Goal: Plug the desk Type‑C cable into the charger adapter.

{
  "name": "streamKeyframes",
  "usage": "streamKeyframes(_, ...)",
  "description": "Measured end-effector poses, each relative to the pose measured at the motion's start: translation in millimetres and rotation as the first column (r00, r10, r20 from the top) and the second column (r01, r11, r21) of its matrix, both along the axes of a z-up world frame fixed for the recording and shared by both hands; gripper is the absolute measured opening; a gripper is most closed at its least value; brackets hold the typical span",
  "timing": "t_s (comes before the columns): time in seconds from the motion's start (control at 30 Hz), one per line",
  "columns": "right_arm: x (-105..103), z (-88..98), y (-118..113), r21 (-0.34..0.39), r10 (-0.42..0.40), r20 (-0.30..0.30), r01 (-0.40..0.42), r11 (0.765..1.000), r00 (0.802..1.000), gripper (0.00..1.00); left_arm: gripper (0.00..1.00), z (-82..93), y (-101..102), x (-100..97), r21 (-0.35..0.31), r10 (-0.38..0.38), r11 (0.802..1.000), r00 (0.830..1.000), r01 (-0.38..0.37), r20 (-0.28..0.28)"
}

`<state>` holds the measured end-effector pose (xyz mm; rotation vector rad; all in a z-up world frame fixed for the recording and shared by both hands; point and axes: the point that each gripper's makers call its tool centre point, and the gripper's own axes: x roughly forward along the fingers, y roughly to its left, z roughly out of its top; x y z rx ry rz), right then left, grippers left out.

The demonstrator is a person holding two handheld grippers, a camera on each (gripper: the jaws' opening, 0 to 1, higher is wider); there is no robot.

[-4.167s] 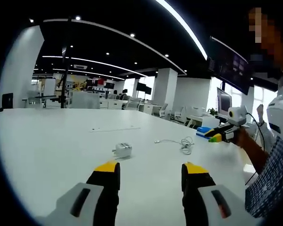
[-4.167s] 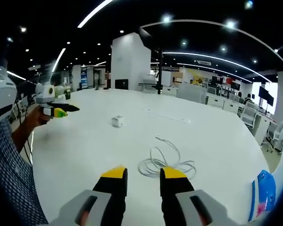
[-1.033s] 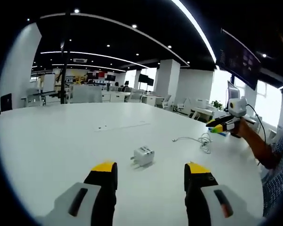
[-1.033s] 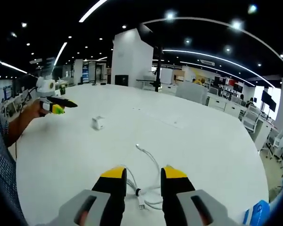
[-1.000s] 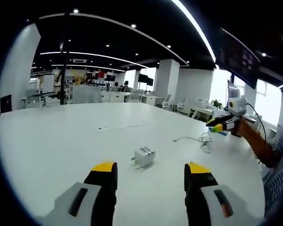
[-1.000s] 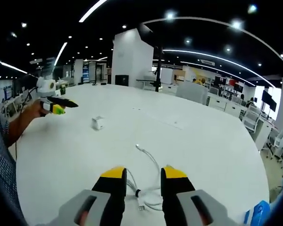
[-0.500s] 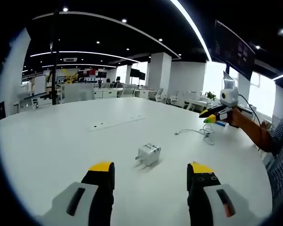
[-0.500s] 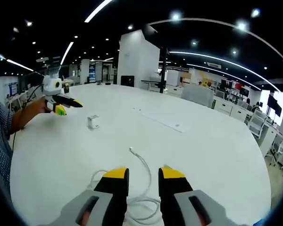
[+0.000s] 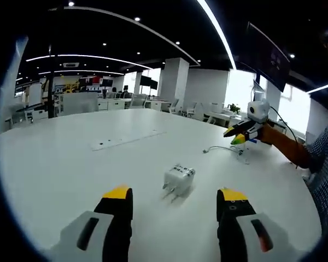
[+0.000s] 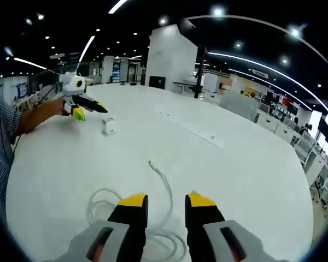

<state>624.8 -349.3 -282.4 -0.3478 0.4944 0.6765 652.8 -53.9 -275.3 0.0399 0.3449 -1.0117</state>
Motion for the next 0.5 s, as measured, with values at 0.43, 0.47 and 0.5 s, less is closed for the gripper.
streamKeyframes(0.43, 9.8, -6.7, 15.6, -0.002, 0.115, -0.051, -0.115, 0.993, 0.992, 0.30, 0.61, -0.7, -28.0, 0.0, 0.018, -0.202, 0.979, 0.975, 0.202, 0.087)
streamKeyframes(0.47, 9.3, -8.1, 16.6, -0.004, 0.125, -0.054, -0.125, 0.992, 0.991, 0.30, 0.61, -1.9, -31.0, 2.0, 0.024, -0.219, 0.976, 0.971, 0.218, 0.093)
streamKeyframes(0.5, 10.8, -9.2, 19.1, -0.006, 0.136, -0.052, -0.137, 0.991, 0.989, 0.30, 0.60, -2.9, -32.2, 4.4, 0.025, -0.226, 0.974, 0.969, 0.225, 0.095)
